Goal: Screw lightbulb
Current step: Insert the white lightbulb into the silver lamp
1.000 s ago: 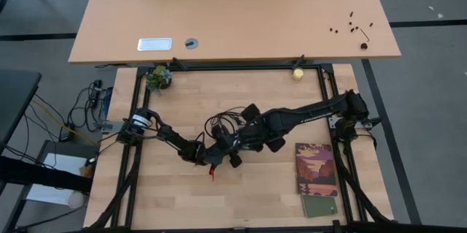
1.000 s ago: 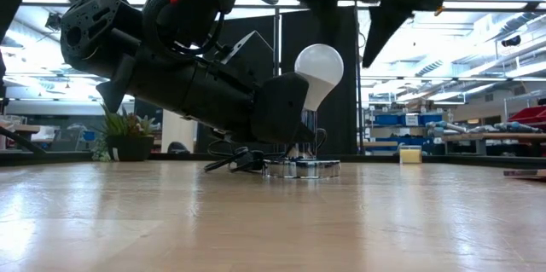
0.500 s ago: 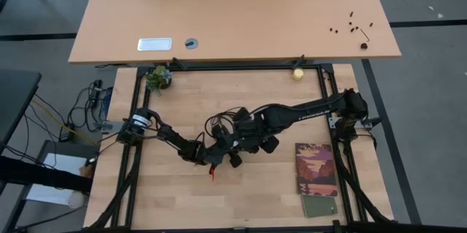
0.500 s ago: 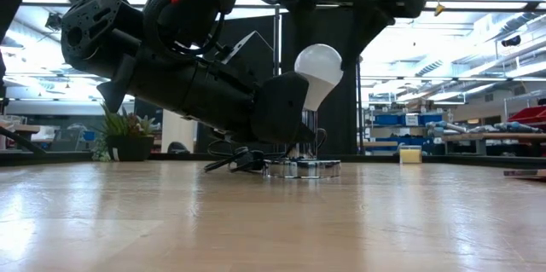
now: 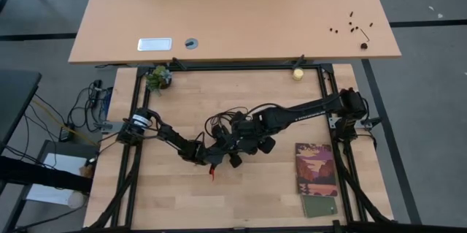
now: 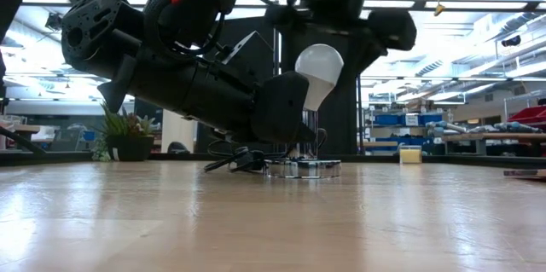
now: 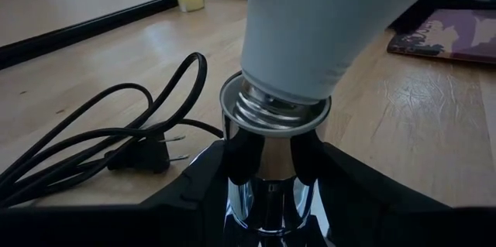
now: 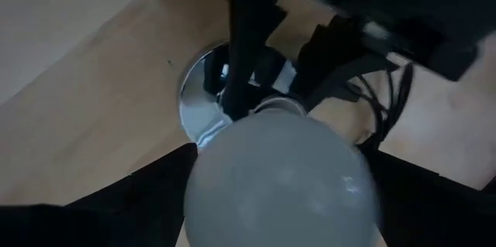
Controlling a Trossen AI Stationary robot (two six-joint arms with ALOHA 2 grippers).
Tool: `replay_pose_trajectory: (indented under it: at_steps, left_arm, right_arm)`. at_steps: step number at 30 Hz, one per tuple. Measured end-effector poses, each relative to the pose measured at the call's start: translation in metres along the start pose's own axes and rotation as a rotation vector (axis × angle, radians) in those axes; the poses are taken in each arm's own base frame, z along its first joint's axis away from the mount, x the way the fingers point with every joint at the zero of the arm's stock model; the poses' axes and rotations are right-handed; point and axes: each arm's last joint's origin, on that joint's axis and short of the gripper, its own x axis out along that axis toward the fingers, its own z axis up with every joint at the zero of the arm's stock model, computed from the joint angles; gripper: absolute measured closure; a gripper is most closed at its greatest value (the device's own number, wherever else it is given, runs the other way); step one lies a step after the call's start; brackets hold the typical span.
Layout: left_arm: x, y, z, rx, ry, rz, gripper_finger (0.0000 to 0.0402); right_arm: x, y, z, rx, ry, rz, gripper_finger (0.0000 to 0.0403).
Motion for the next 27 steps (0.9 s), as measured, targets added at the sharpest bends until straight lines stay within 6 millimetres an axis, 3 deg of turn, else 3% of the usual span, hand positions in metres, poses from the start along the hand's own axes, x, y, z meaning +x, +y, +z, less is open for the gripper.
replay_pose_trajectory:
  at_steps: [8,16,23,27]
  left_arm:
    - [0.000,0.000,0.000,-0.002,-0.002,-0.002,0.0232]
    - [0.000,0.000,0.000,-0.003,-0.002,-0.004,0.0232]
    - [0.000,0.000,0.000,-0.005,-0.003,-0.004,0.0232]
    - [0.000,-0.001,0.001,0.019,-0.006,-0.016,0.0232]
  right_arm:
    - [0.013,-0.003,-0.008,0.042,-0.010,-0.021,0.0065]
    - [0.014,-0.004,-0.009,0.125,-0.025,-0.004,0.0154]
    - [0.010,-0.006,-0.007,0.348,-0.045,0.010,0.0156]
    - [0.005,-0.011,-0.006,0.513,-0.100,0.056,0.0131]
